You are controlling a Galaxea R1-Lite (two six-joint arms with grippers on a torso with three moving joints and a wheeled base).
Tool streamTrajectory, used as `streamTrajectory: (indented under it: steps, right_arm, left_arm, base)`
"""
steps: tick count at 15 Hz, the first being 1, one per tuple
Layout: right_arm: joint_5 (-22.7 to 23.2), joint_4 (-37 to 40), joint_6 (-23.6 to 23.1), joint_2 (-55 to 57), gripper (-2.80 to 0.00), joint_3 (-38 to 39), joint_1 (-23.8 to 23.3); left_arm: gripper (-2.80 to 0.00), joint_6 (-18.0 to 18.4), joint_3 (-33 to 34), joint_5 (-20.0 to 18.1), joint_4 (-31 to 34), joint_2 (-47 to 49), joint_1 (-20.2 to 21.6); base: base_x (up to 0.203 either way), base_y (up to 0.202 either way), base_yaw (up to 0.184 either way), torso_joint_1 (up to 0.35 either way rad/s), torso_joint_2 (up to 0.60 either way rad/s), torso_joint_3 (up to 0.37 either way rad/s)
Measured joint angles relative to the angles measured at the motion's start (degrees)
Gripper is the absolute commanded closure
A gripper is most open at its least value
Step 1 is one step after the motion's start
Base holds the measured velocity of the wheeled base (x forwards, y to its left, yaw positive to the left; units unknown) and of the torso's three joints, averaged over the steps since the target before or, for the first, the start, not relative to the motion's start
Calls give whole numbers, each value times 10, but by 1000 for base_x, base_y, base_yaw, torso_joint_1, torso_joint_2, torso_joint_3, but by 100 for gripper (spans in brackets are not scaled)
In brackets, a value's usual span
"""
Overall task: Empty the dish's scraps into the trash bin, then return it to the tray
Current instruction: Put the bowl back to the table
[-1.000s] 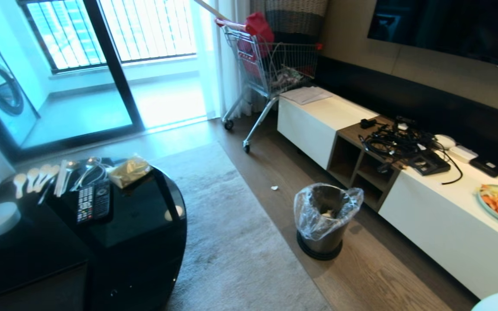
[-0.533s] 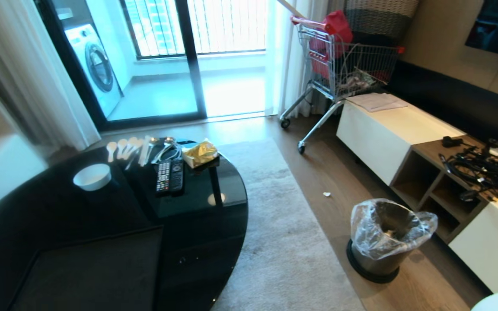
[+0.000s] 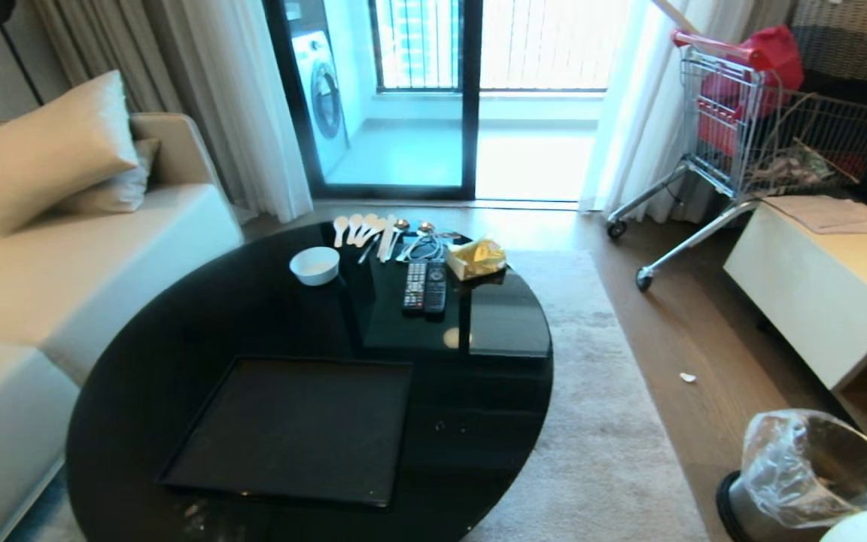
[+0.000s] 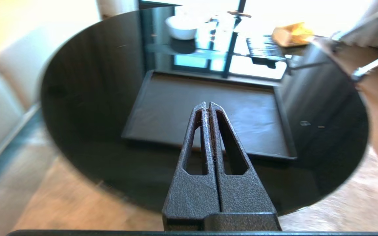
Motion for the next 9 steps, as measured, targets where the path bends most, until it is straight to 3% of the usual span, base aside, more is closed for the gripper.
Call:
streamTrajectory:
  steps: [9]
  right_arm:
    - [0, 0, 0, 0, 0, 0, 0]
  left_arm:
    - [0, 0, 0, 0, 0, 0, 0]
  base:
    - [0, -10, 167, 1, 0, 3]
